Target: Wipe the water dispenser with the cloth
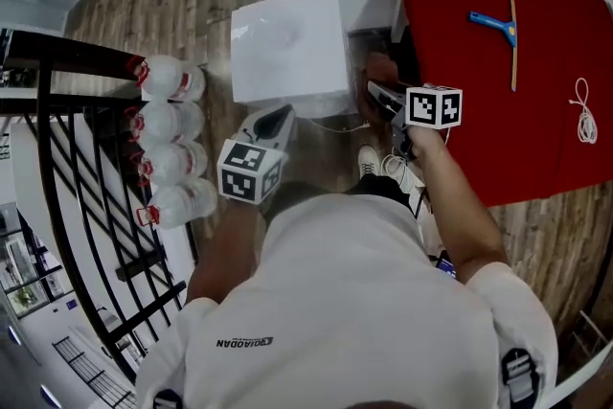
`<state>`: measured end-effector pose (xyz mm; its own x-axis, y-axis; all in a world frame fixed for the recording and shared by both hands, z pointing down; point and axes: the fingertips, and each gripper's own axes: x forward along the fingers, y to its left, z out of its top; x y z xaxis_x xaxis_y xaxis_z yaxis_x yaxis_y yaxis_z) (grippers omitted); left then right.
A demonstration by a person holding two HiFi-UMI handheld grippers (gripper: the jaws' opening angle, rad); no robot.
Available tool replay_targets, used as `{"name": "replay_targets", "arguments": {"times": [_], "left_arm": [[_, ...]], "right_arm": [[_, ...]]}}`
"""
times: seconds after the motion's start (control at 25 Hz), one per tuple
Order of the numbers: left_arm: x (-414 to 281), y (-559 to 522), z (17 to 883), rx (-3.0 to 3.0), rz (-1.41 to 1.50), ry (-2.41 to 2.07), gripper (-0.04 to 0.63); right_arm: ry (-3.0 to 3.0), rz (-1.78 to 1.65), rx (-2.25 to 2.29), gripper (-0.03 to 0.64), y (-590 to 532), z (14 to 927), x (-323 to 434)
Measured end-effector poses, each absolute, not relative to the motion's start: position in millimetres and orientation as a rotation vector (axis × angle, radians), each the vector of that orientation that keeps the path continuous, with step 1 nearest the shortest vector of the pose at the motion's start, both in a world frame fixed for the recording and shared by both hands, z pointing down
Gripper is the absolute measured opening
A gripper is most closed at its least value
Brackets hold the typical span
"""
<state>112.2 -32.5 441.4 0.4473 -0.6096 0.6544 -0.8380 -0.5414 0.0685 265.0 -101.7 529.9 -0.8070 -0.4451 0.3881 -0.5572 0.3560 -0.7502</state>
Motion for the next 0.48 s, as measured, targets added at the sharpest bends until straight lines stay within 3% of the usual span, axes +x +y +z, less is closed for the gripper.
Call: {"name": "replay_targets", "arguments": {"times": [0.48], "left_arm": [[141.6, -72.8, 456.2, 2.292, 0.89, -1.18, -0.011]], "right_arm": [[-2.512, 1.567, 0.758, 0.054, -152.1, 562.5, 239.4]]}}
